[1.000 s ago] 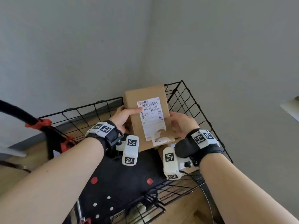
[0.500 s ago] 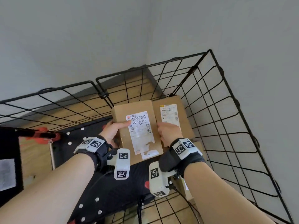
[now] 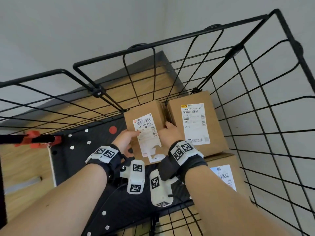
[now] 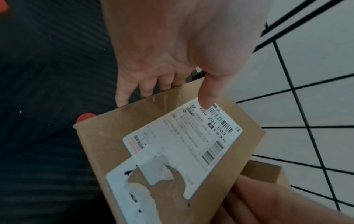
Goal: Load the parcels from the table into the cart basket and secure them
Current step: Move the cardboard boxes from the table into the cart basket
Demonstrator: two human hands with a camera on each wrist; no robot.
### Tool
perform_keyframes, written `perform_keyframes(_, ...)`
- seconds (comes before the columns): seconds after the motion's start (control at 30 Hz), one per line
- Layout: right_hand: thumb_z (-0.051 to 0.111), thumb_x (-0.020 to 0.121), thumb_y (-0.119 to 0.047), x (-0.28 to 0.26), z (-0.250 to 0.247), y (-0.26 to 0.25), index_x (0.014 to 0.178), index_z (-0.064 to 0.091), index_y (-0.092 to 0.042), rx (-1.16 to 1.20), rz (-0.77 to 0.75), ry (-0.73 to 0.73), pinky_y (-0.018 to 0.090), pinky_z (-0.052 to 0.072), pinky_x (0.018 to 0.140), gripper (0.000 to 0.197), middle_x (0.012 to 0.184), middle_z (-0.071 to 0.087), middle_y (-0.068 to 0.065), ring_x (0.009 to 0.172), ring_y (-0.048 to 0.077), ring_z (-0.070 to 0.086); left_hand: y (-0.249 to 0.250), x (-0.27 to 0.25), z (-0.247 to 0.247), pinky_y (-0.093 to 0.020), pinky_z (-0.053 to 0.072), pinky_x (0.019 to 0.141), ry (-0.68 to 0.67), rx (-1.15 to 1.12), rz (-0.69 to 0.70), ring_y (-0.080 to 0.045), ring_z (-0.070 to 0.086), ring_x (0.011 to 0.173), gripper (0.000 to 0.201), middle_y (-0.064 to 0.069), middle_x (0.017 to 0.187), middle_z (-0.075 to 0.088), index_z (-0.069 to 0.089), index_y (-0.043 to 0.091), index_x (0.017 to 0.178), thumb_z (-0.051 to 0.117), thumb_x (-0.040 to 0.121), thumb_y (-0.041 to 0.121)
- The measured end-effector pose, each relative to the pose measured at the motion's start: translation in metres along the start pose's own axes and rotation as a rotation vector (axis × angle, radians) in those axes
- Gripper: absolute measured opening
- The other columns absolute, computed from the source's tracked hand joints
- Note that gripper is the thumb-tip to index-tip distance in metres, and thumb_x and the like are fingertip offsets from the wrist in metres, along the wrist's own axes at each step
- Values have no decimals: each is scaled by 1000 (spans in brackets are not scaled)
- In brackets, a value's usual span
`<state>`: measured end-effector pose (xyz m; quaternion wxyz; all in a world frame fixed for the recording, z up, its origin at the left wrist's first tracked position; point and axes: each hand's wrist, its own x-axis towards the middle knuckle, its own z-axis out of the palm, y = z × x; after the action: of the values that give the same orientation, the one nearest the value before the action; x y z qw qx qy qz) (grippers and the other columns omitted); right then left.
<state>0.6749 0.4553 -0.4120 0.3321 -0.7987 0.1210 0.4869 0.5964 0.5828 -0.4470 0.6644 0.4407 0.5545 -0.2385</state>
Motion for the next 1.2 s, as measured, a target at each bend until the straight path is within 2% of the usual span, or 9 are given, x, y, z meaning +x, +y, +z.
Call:
perform_keyframes(0.23, 40, 94, -5, 12, 9, 6, 148, 25, -11, 43, 31, 14, 31, 29, 108, 56, 152, 32, 6, 138, 27, 32, -3, 2, -1, -51, 41, 94, -40, -4, -18, -27, 48, 116, 35, -2, 121, 57, 57, 25, 123, 58, 89, 18)
perform_keyframes(0.43, 38, 96, -9, 21, 0, 12, 142, 36, -11, 12, 44, 7, 27, 35, 95, 46, 144, 43, 9, 129, 29, 42, 2, 14, 22, -58, 41, 99, -38, 4, 21, -33, 52, 116, 39, -16, 124, 57, 51, 7, 126, 56, 88, 9)
perform_keyframes(0.57, 38, 94, -3, 20, -1, 16, 100, 57, -9, 45, 35, -37, 24, 34, 79, 21, 117, 58, 7, 107, 26, 52, 3, 10, 18, -56, 44, 95, -26, 7, -4, -30, 49, 118, 36, -12, 127, 56, 55, 9, 122, 59, 87, 12)
perform_keyframes(0.63, 37, 92, 0, 13, -5, 15, 80, 54, -16, 89, 39, -30, 26, 38, 75, 27, 101, 55, 5, 99, 24, 50, 5, 3, 18, -45, 49, 80, -11, 19, -9, -26, 45, 116, 39, -8, 123, 54, 54, 10, 126, 58, 88, 12)
perform_keyframes(0.73, 37, 94, 1, -4, -17, 13, 121, 59, -7, 150, 27, -49, 36, 42, 96, 35, 124, 57, 11, 118, 31, 50, 10, -11, 22, -35, 40, 60, 17, 42, 4, -24, 41, 106, 40, -2, 101, 53, 52, 11, 130, 54, 90, 10)
perform_keyframes(0.8, 37, 95, 2, -17, -25, 11, 133, 51, -4, 184, 21, -57, 35, 37, 104, 40, 137, 51, 15, 127, 31, 46, 15, -28, 25, -34, 39, 58, 14, 32, -4, -24, 44, 108, 39, -2, 106, 56, 52, 13, 131, 49, 91, 10)
perform_keyframes(0.9, 41, 95, 0, -40, -33, 8, 133, 51, -4, 214, -26, -37, 36, 36, 109, 40, 139, 49, 17, 131, 30, 44, 23, -58, 23, -33, 41, 61, -26, 35, 18, -23, 48, 116, 37, -6, 128, 54, 55, 14, 128, 49, 92, 14)
perform_keyframes(1.07, 48, 92, -1, -95, -42, 1, 126, 57, -1, 277, -71, 44, 41, 38, 108, 36, 135, 53, 19, 127, 33, 48, 34, -111, 11, -39, 42, 86, -54, 33, 110, -21, 53, 110, 13, -6, 125, 59, 60, 18, 100, 49, 94, 16)
perform_keyframes(1.2, 51, 91, 0, -153, -51, -1, 123, 60, -4, 425, -92, 138, 37, 43, 104, 34, 131, 57, 16, 123, 31, 52, 43, -166, 8, -44, 40, 101, -109, 65, 215, -22, 54, 116, 22, -7, 120, 62, 58, 14, 115, 49, 94, 18)
